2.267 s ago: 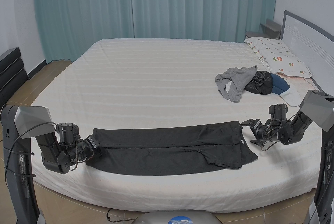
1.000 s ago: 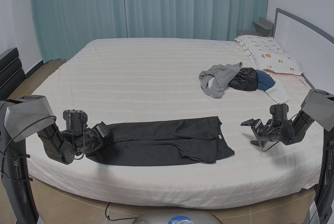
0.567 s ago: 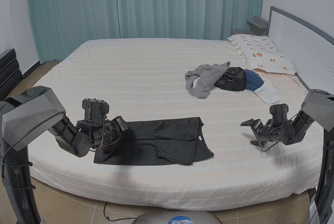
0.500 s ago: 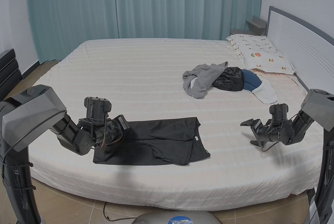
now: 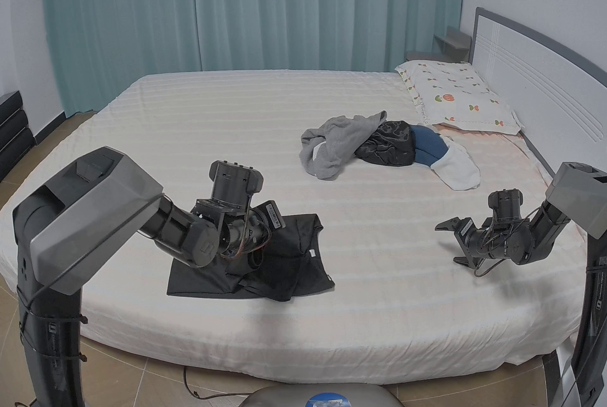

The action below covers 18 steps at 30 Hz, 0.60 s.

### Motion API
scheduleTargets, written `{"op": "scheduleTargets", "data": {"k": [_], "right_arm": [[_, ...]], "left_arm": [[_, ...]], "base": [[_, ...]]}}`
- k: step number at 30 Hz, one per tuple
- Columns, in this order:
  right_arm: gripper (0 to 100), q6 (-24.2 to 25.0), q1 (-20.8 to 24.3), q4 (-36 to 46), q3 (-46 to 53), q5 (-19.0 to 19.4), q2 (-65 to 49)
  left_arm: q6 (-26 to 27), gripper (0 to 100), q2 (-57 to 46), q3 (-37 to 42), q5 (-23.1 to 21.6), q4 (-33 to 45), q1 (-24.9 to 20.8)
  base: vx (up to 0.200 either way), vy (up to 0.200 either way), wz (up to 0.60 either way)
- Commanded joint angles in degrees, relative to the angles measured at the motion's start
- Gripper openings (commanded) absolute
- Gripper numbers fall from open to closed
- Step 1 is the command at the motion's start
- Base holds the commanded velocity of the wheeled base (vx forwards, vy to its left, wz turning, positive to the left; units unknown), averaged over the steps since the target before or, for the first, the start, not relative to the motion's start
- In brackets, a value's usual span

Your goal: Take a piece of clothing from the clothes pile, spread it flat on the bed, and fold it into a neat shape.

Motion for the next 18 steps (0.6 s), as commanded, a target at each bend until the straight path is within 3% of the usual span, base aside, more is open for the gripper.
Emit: {"op": "scheduleTargets", "data": {"k": [1, 6, 7, 13, 18], "right_arm": [[100, 0.0, 0.2, 0.0, 0.3, 0.0, 0.2], [100, -0.1, 0.4, 0.0, 0.3, 0.0, 0.2], [100, -0.1, 0.5, 0.0, 0.3, 0.0, 0.1], [100, -0.1, 0.7, 0.0, 0.5, 0.0, 0.0], [100, -0.2, 1.1, -0.9, 1.3, 0.0, -0.2]], "left_arm": [[0.0, 0, 5.9, -5.9, 2.9, 2.8, -1.8], [-0.1, 0, 6.9, -6.7, 3.3, 3.0, -3.2], [-0.1, 100, 6.8, -6.7, 3.3, 3.0, -3.2], [-2.5, 100, 6.2, -6.0, 3.3, 3.3, -4.1], [-8.6, 100, 1.2, -5.7, 3.3, 7.7, -3.9]], "base": [[0.0, 0.0, 0.0], [0.0, 0.0, 0.0], [0.0, 0.0, 0.0], [0.0, 0.0, 0.0], [0.0, 0.0, 0.0]]}}
